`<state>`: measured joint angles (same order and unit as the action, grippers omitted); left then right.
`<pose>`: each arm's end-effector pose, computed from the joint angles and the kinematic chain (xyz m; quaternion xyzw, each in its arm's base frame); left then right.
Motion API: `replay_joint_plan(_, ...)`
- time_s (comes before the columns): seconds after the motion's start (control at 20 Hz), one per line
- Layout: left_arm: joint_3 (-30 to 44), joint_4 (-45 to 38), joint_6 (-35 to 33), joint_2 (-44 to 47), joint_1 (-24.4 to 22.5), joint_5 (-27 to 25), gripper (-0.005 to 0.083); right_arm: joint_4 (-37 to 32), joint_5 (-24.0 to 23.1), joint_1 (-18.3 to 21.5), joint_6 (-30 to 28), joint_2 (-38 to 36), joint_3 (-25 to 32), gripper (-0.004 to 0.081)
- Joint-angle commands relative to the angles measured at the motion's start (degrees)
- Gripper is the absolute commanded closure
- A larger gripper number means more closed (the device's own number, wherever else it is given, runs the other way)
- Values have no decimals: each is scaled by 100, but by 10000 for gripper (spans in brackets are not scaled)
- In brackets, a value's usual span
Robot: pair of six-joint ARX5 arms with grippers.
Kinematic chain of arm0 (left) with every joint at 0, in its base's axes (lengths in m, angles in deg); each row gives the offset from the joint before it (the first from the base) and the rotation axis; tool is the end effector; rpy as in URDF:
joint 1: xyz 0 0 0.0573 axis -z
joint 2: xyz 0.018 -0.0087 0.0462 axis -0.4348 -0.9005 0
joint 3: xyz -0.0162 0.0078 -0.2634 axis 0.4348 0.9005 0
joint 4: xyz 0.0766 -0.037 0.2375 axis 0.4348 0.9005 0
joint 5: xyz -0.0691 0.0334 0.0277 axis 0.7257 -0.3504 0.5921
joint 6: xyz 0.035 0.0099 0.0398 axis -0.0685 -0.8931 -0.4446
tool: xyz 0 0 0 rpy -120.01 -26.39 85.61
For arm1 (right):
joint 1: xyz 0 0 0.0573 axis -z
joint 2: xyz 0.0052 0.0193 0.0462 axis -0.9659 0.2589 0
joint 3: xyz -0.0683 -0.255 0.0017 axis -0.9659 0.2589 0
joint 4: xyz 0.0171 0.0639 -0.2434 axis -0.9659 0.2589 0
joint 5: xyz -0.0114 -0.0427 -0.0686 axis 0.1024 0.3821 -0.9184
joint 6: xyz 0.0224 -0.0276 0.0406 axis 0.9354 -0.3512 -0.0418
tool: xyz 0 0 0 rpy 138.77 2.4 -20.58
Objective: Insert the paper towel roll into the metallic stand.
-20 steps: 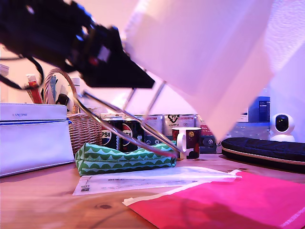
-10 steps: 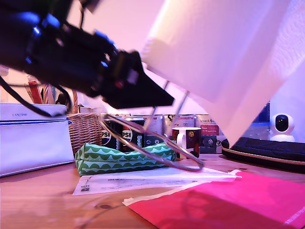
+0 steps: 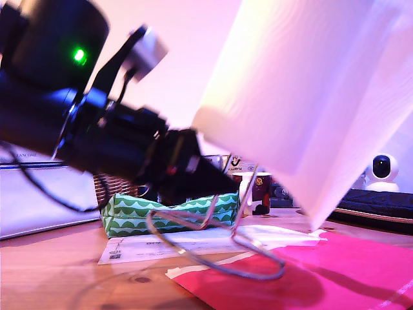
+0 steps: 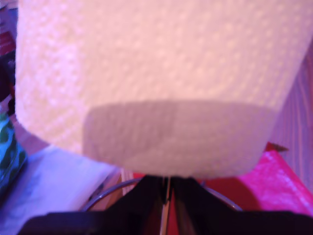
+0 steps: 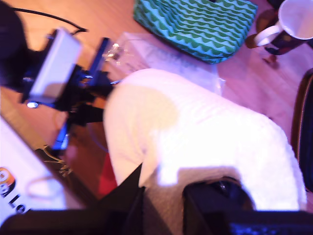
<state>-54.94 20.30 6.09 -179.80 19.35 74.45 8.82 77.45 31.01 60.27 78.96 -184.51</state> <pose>0.1866 -0.2001 0.1306 0.0772 0.1353 -0.5226 0.8382 0.1722 0.1616 0.4084 -0.2426 0.4417 0.2946 0.8120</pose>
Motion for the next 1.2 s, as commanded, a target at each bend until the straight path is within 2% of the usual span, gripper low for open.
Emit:
replay_joint_plan(0.0, 236, -267, 310, 33, -149, 96, 797, 37, -662, 136, -44, 74, -55, 782)
replay_joint_plan(0.25, 343, -420, 369, -105, -289, 114, 797, 0, -745, 125, -42, 153, -55, 782)
replay_joint_plan(0.55, 343, -1049, 542, -772, -291, 153, 797, 9, -748, 125, -37, 157, -55, 782)
replay_joint_plan(0.85, 341, -728, 551, -780, -302, 155, 797, 37, -745, 125, -33, 179, -55, 782)
replay_joint_plan(1.05, 341, -356, 533, -708, -302, 151, 670, 46, -745, 125, -33, 227, -55, 782)
replay_joint_plan(1.15, 341, -210, 529, -675, -302, 151, 639, 46, -745, 125, -33, 260, -55, 782)
